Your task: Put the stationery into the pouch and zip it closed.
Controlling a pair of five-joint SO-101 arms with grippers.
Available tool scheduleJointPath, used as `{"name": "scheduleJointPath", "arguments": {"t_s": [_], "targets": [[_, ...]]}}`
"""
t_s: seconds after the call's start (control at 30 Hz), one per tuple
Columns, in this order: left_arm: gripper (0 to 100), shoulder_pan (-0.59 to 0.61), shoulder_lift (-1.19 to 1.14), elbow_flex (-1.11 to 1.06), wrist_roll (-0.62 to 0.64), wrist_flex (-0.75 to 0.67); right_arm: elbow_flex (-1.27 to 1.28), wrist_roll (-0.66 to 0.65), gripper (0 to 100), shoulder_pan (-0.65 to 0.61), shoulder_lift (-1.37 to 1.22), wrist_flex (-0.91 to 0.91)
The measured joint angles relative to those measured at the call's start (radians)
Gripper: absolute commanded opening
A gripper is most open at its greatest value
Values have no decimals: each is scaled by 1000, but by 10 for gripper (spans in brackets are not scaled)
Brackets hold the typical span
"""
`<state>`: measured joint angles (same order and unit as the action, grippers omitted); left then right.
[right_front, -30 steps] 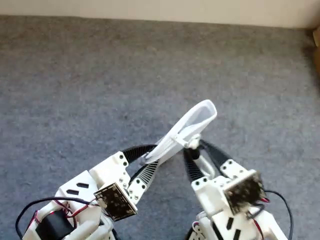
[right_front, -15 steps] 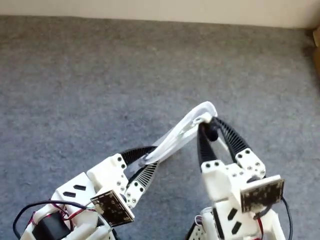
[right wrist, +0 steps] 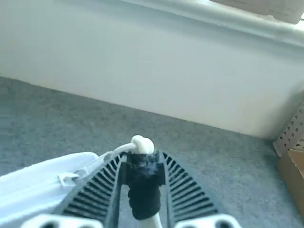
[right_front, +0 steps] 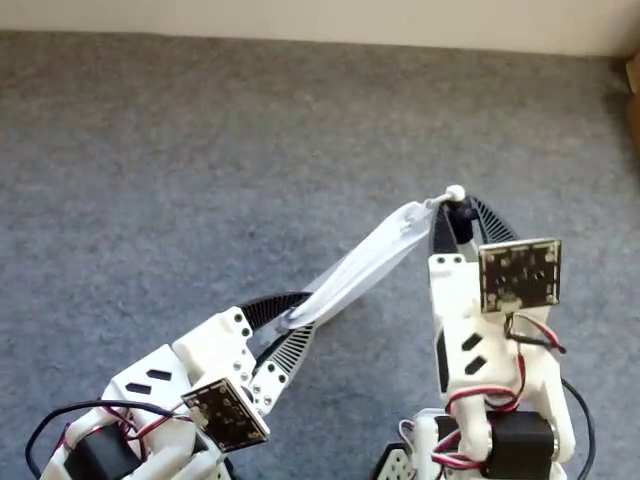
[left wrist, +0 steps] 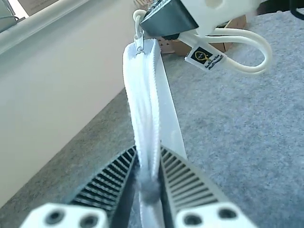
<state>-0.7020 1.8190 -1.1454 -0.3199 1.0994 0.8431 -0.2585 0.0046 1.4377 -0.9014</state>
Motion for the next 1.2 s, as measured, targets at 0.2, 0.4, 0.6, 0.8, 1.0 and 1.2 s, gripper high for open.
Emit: {"name": "scheduleJointPath", "arguments": {"t_s": [0.2, 0.4, 0.6, 0.8, 1.0, 1.2], "targets": [[4, 0, 0, 0, -2, 0, 0, -32, 8, 34, -34, 0], [4, 0, 0, 0, -2, 0, 5, -38, 12, 34, -35, 2], [4, 0, 0, -2, -2, 0, 17, 3, 135, 34, -35, -54], [5, 0, 2, -6, -2, -3, 20, 121, 192, 21, -40, -140], [5, 72, 2, -8, 0, -26, 38, 157, 192, -52, -43, -146], [88, 172, -6, -9, 2, -60, 95, 157, 192, -94, -44, -146]]}}
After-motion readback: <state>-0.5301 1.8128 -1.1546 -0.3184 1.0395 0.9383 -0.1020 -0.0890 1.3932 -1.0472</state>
